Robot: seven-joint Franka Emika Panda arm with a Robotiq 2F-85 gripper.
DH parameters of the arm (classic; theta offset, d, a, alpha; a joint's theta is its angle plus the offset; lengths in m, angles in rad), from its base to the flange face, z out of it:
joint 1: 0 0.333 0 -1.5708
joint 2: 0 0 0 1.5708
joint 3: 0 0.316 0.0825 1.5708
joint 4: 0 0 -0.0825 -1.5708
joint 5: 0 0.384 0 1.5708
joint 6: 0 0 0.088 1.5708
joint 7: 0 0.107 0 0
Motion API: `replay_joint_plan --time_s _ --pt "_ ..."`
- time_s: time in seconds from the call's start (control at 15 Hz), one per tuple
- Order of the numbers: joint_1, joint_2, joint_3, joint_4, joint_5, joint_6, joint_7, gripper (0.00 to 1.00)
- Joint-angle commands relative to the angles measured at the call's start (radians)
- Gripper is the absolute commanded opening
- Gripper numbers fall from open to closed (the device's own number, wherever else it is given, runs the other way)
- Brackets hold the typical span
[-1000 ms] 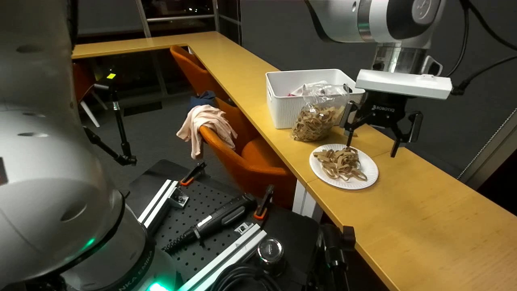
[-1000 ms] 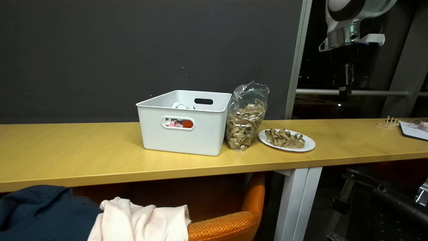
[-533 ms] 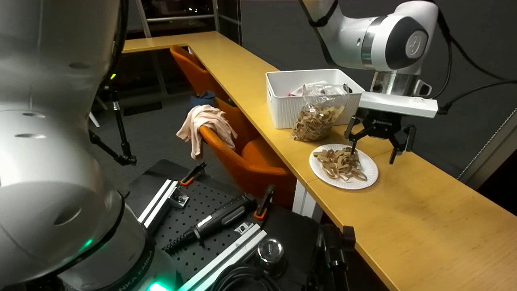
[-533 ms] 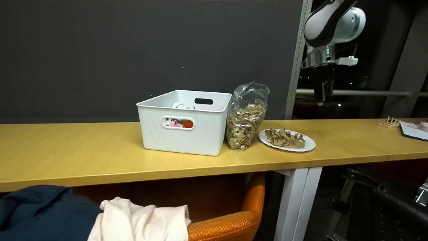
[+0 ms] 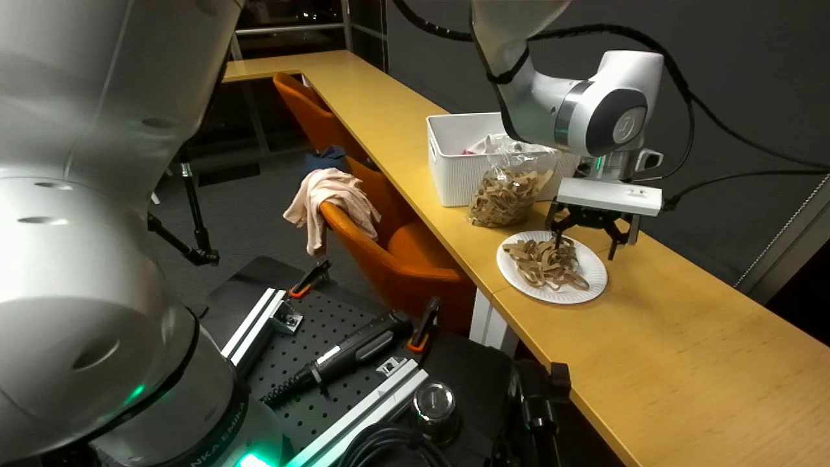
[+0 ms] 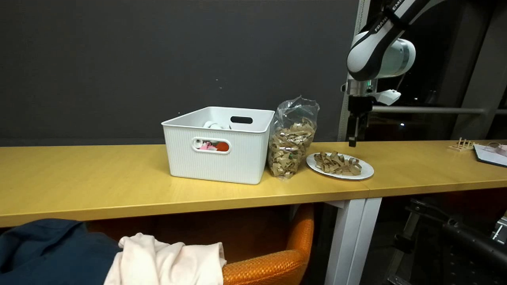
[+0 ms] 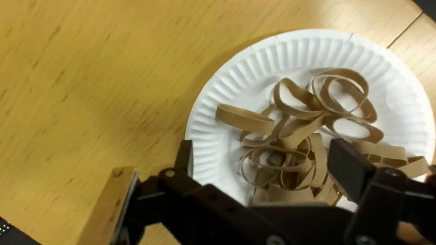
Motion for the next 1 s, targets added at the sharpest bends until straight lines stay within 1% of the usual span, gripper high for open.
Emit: replay_joint_plan --time_s 0.0,0.2,0.4,0.47,0.53,0.67,0.73,0.8,0.93 --pt "-0.051 0.015 0.067 -0.012 0.023 0.087 -0.091 1.0" --pt "-0.053 0.026 0.083 -0.012 -0.018 0.082 -0.185 1.0" --pt "-0.048 0.032 0.082 -0.004 -0.021 0.05 -0.263 1.0" --pt "-0.056 0.018 0.086 -0.012 -0.007 0.043 -0.286 1.0" --pt "-0.031 0.03 0.065 -0.013 -0.006 0.062 -0.235 1.0" --pt "-0.033 0.029 0.065 -0.013 -0.006 0.062 -0.256 1.0" --pt "-0.037 0.053 0.045 0.016 -0.008 0.067 -0.236 1.0" --pt "-0.044 0.067 0.046 0.03 -0.001 0.06 -0.231 1.0" --pt "-0.053 0.074 0.062 0.015 0.003 0.107 -0.255 1.0"
